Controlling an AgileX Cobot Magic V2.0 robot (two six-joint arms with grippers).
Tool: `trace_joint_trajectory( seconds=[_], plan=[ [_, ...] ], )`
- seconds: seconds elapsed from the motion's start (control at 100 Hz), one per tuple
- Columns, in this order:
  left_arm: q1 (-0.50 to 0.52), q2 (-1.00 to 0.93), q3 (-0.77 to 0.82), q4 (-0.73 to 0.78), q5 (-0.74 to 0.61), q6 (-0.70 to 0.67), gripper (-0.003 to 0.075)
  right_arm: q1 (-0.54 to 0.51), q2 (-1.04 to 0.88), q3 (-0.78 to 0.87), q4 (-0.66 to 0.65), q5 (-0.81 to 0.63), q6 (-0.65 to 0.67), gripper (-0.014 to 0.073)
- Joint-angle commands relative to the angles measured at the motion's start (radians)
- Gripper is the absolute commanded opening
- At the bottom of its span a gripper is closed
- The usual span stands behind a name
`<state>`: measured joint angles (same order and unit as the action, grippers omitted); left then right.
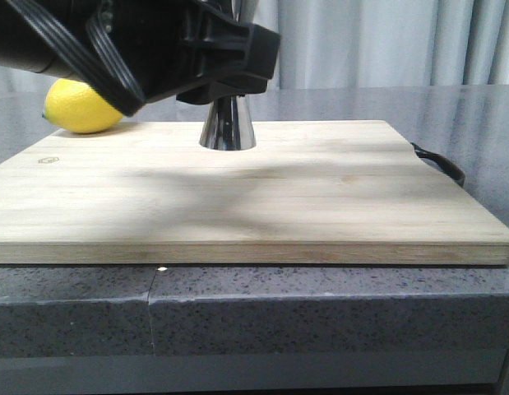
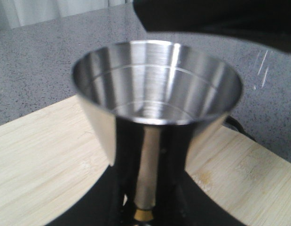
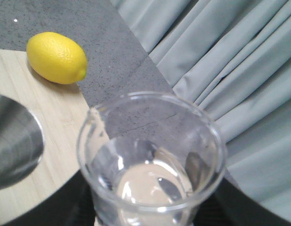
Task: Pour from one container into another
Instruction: 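Lift the jigger with the left gripper and raise the beaker above it, then tilt the beaker with the right gripper, pouring liquid into the jigger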
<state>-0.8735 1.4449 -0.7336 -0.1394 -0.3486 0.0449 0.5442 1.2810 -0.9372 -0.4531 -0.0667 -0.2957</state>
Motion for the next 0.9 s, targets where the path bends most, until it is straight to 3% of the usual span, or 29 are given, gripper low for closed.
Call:
trace_joint_trajectory(
  seconds=[0.0, 0.89],
  plan=[
    [-0.013, -0.04, -0.028, 0.005, -0.059, -0.006, -0.0019, -0.002, -0.033, -0.056, -0.06, -0.046, -0.008, 0.0071],
    [-0.036, -0.022, -0.028, 0.01, -0.075, -0.006, -0.0019, 0.048, -0.033, -0.085, -0.265, -0.015, -0.008, 0.0071]
  ],
)
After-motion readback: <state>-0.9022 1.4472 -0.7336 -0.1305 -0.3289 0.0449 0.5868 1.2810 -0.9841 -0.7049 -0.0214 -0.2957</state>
